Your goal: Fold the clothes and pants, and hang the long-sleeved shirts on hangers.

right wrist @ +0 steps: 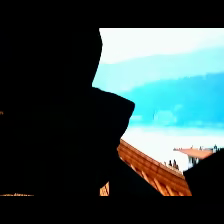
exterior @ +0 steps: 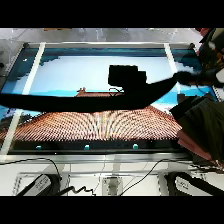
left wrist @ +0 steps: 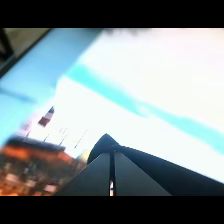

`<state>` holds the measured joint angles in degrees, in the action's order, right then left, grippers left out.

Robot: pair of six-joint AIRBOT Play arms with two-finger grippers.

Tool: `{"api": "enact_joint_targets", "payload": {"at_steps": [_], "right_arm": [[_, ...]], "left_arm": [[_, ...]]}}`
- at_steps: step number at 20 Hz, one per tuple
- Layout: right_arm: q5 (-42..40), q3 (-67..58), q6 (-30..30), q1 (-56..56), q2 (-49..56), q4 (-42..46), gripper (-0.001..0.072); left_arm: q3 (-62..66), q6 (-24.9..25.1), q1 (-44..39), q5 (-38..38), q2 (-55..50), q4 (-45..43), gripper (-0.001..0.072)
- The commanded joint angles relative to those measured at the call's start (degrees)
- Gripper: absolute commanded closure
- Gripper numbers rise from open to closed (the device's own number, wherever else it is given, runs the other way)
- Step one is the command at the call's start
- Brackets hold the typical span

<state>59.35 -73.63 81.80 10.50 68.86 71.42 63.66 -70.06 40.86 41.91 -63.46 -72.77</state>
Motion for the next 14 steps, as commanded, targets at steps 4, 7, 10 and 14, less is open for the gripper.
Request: {"api": "enact_joint_targets", "payload": {"at_steps": [4, 7, 10, 14], "right_arm": [[10.82, 27.21, 4.37, 0.57, -20.85, 0.94, 0.0695], [18.73, 32.39, 6.27, 0.57, -28.52, 3.69, 0.0694], [25.07, 35.34, 6.27, 0.57, -31.3, 6.62, 0.0694], [34.16, 37.07, 6.23, 0.57, -31.23, 7.52, 0.0693]], "left_arm": [[-6.12, 3.43, 1.05, 4.35, -3.52, -20.06, 0.0699], [-6.12, 3.45, 1.05, 4.46, -3.65, -29.83, 0.0699], [-6.14, 3.45, 1.16, 5.7, -4.55, -32.76, 0.0699], [-6.14, 3.45, 1.86, 7.34, -6.49, -38.71, 0.0699]]}}
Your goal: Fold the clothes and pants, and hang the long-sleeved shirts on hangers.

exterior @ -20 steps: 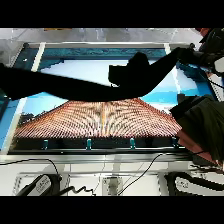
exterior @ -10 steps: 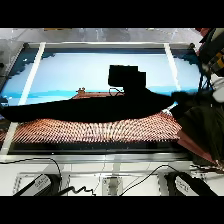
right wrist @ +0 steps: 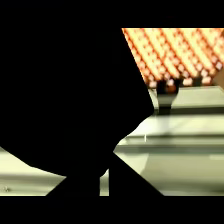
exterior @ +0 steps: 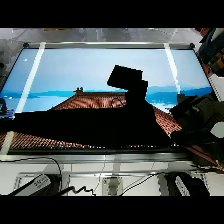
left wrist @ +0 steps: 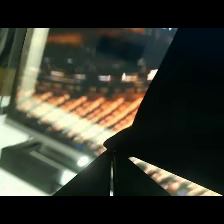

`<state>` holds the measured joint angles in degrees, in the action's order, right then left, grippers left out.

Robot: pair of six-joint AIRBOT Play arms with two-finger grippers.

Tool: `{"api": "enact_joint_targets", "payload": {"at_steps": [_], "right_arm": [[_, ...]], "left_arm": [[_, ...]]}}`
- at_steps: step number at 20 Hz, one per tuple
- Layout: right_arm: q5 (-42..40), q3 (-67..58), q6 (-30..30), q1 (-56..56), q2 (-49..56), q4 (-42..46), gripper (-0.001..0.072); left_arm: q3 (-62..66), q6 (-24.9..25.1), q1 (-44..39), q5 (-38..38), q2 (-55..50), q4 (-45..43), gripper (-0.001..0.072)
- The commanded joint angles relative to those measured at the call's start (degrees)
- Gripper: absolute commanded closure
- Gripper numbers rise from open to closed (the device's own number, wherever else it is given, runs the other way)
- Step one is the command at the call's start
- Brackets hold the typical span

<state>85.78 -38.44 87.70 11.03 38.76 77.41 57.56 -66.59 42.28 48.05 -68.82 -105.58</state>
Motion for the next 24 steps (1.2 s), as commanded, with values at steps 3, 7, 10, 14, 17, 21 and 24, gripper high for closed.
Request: {"api": "enact_joint_targets", "payload": {"at_steps": [3, 7, 10, 14, 17, 21, 24], "right_arm": [[8.5, 2.03, 0.31, 0.04, -1.14, 2.38, 0.0693], [6.56, 2.03, 0.15, 0.04, -1.14, 2.54, 0.0555], [2.43, 1.86, 0.15, 0.04, -1.14, 2.21, 0.0261], [-13.99, 1.22, 0.44, 0.07, -0.83, 1.95, 0.0261], [-30.36, 1.01, 0.39, 0.24, 3.34, 1.88, 0.0265], [-32.68, -2.75, -10.45, 7.85, 18.86, -14.45, 0.0305], [-19.63, -8.33, -31.23, 14.19, 32.68, -34.36, 0.0304]], "left_arm": [[-0.04, -0.02, 1.29, 1.18, -1.88, -8.41, 0.0699], [-0.07, -0.04, 2.54, 4.39, -3.85, -8.37, 0.0697], [-0.04, -0.07, 2.38, 7.04, -4.94, -8.37, 0.0105], [0.24, -0.94, 0.72, 7.3, -3.3, -8.28, 0.007], [0.37, -4.5, -0.85, 7.08, -0.72, -8.35, 0.007], [1.33, -5.64, -3.3, 6.88, 1.51, -8.09, 0.007], [1.38, -5.64, -7.06, 6.82, 1.79, -5.18, 0.007]]}}
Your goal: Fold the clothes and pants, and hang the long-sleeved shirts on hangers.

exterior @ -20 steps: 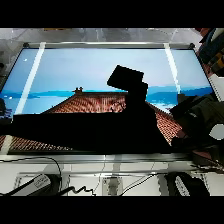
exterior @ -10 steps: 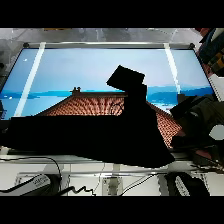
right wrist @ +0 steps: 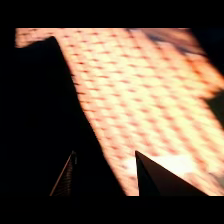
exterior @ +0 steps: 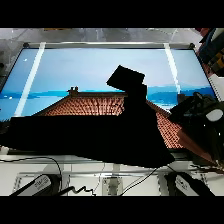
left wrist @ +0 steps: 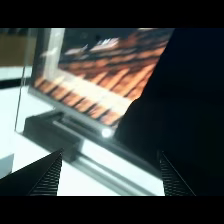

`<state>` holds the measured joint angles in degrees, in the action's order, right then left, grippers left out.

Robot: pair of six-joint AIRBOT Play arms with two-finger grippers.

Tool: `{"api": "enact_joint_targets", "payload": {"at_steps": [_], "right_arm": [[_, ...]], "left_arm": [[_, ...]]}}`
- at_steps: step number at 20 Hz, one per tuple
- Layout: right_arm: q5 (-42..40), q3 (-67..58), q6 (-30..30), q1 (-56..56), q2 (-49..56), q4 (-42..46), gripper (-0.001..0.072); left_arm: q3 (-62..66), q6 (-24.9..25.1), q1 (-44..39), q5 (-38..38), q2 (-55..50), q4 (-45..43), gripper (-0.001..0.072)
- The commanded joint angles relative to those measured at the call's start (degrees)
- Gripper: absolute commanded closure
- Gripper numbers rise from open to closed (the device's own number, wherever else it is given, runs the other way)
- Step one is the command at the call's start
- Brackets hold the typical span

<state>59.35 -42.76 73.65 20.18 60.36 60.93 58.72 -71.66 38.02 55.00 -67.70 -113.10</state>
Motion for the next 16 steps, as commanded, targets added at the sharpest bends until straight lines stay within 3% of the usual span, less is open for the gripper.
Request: {"api": "enact_joint_targets", "payload": {"at_steps": [1, 4, 6, 10, 16], "right_arm": [[10.6, -5.81, -21.66, 5.95, 15.32, -21.07, 0.0299], [9.09, -8.33, -24.96, 4.92, 24.11, -21.73, 0.0153], [3.39, -8.37, -24.94, 3.1, 28.13, -21.92, 0.0151], [-8.41, -9.05, -24.96, -1.79, 30.01, -22.1, 0.0151], [-8.9, -12.92, -25.07, -9.42, 31.12, -21.86, 0.0168]], "left_arm": [[0.22, -0.57, -4.46, -0.37, 0.61, 2.91, 0.007], [0.22, -0.57, -10.03, -1.44, 0.59, 3.02, 0.007], [0.22, -0.92, -14.25, -2.51, 0.59, 3.02, 0.007], [0.24, -12.46, -21.66, -7.87, 0.33, 4.07, 0.0069], [0.28, -14.1, -28.39, -15.28, -2.45, 24.68, 0.0067]]}}
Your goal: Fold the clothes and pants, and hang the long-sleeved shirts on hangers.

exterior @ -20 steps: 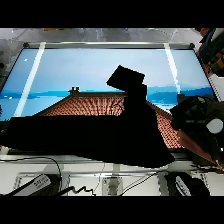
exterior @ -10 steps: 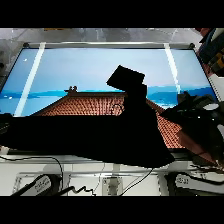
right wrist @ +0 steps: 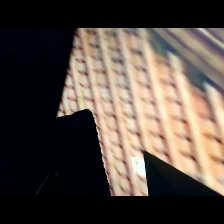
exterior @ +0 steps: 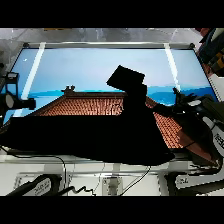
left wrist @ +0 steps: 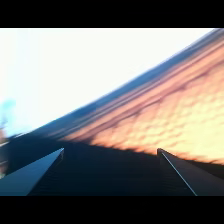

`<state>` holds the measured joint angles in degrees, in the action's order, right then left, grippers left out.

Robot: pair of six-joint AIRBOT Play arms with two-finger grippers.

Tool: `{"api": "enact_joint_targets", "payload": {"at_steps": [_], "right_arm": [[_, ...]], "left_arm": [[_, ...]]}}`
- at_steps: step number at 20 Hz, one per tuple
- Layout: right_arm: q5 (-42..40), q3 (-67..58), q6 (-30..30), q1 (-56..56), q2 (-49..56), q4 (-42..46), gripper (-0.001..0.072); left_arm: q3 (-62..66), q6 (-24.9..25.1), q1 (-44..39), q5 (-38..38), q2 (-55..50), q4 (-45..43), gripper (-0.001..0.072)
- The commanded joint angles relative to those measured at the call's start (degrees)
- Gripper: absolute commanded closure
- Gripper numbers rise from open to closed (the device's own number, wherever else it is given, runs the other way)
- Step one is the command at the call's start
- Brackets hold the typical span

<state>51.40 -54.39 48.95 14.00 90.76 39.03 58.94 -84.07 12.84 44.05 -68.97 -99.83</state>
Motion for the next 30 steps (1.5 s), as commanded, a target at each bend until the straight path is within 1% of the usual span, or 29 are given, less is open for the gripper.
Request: {"api": "enact_joint_targets", "payload": {"at_steps": [1, 3, 4, 6, 7, 8, 9, 10, 13, 16, 17, 18, 19, 22, 24, 25, 28, 29, 30], "right_arm": [[0.02, -1.33, -1.14, -4.09, 0.68, 0.02, 0.0192], [2.29, -1.31, -3.63, -4.94, 0.66, -0.11, 0.031], [3.54, -1.31, -5.38, -5.09, 0.59, -0.09, 0.0354], [6.08, -1.36, -9.46, -5.07, 0.44, -0.26, 0.0346], [7.82, -1.51, -9.86, -5.07, 0.44, -0.13, 0.0236], [9.53, -1.79, -9.81, -5.07, 0.44, 0.13, 0.0083], [10.58, -2.25, -9.79, -5.07, 0.44, 0.79, 0.0004], [10.43, -2.75, -9.53, -5.09, 0.44, 2.99, 0.0028], [8.63, -2.99, -9.46, -5.11, 0.44, 6.43, 0.0029], [4.59, -2.97, -9.42, -5.14, 0.44, 5.05, 0.0034], [2.82, -2.97, -9.42, -5.14, 0.44, 4.24, 0.0162], [1.62, -2.99, -9.42, -5.14, 0.44, 4.02, 0.0388], [1.4, -2.99, -9.44, -5.11, 0.44, 4.13, 0.0681], [1.53, -2.99, -9.46, -5.11, 0.44, 4.33, 0.0691], [1.77, -2.99, -9.46, -5.11, 0.42, 4.33, 0.0691], [2.25, -2.99, -9.46, -5.11, 0.42, 4.33, 0.0692], [4.83, -2.99, -9.46, -5.11, 0.42, 4.31, 0.0691], [4.81, -2.99, -9.46, -5.11, 0.42, 4.26, 0.0691], [4.83, -2.99, -9.46, -5.11, 0.42, 4.26, 0.0691]], "left_arm": [[0.09, -1.68, -4.33, -5.57, -1.7, 15.17, 0.0067], [0.13, -1.64, -7.23, -7.72, -3.19, 21.79, 0.0067], [0.35, -1.62, -8.9, -8.46, -4.11, 24.22, 0.0068], [2.54, -1.64, -12.24, -8.55, -6.64, 28.13, 0.0067], [4.42, -1.62, -13.94, -8.52, -8.2, 30.18, 0.0067], [6.78, -1.62, -15.63, -8.48, -9.99, 31.82, 0.0067], [9.38, -1.62, -17.22, -8.48, -11.8, 33.09, 0.0067], [12.41, -1.62, -19.1, -8.39, -14.12, 34.27, 0.0067], [20.79, -1.64, -24.76, -5.25, -21.7, 38.73, 0.0066], [25.73, -1.62, -29.44, -4.22, -28.28, 46.93, 0.0064], [26.62, -1.55, -30.77, -4.81, -29.94, 49.75, 0.0058], [26.97, -0.59, -32.22, -6.6, -31.34, 52.89, 0.0057], [26.99, 0.37, -33.7, -9.27, -32.44, 55.82, 0.0058], [27.32, 0.48, -37.29, -17.44, -35.76, 59.08, 0.0058], [30.18, 0.11, -38.14, -17.84, -39.52, 60.11, 0.0066], [32.63, -1.2, -38.25, -17.94, -41.81, 60.04, 0.0068], [41.99, -2.49, -37.46, -17.97, -49.05, 60.02, 0.0072], [45.11, -5.22, -36.94, -17.97, -51.54, 60.0, 0.0105], [47.56, -7.61, -36.37, -17.99, -53.77, 60.02, 0.011]]}}
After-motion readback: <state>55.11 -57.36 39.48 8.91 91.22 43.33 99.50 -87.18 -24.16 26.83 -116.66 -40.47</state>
